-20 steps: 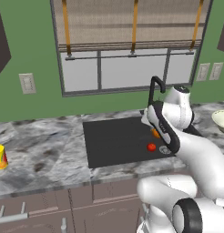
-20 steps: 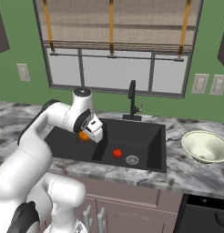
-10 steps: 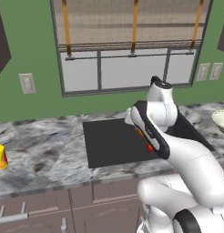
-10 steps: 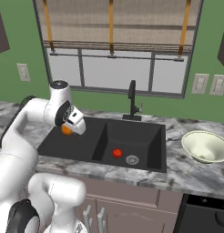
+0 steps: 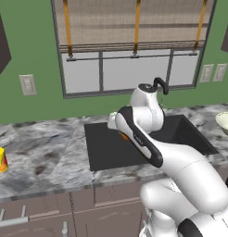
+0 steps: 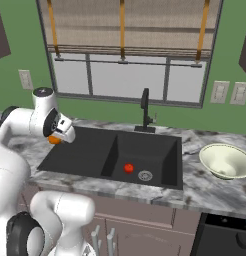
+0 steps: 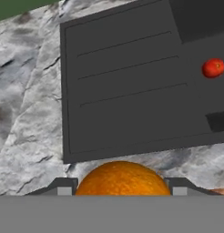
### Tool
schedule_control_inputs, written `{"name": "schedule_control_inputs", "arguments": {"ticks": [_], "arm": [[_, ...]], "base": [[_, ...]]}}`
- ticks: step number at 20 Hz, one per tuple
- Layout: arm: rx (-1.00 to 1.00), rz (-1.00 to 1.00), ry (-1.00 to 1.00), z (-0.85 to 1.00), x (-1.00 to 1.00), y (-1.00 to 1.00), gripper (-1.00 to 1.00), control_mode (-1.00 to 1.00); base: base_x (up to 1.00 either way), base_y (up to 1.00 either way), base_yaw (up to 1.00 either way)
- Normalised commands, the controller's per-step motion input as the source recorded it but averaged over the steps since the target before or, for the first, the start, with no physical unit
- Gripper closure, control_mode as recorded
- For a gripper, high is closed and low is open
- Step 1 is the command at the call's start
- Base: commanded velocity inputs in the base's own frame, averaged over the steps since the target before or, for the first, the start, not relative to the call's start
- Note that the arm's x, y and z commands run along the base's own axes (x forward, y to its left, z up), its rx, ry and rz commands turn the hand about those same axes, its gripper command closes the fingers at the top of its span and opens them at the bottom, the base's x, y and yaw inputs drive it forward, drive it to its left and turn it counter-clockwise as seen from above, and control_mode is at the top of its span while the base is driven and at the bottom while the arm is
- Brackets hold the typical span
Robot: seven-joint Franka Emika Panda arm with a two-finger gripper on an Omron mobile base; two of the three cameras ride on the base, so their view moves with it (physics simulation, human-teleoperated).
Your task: Remove the tangerine and tomato from the sink. Then move the bowl and cup from the counter to the sink for washing.
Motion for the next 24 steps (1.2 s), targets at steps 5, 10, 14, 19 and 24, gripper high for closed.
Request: {"name": "schedule_control_inputs", "arguments": {"ticks": [5, 10, 14, 19, 24], "arm": [[0.0, 0.09, -0.07, 0.0, 0.07, 0.74, 1.0, -1.0], [0.0, 0.07, -0.06, 0.0, 0.15, 0.72, 1.0, -1.0], [0.0, 0.11, 0.0, 0.0, 0.24, 0.66, 1.0, -1.0], [0.0, 0.12, 0.0, 0.0, 0.28, 0.58, 1.0, -1.0], [0.0, 0.14, 0.0, -0.07, 0.35, 0.39, 1.0, -1.0]], "base": [[0.0, 0.0, 0.0], [0.0, 0.0, 0.0], [0.0, 0.0, 0.0], [0.0, 0.0, 0.0], [0.0, 0.0, 0.0]]}}
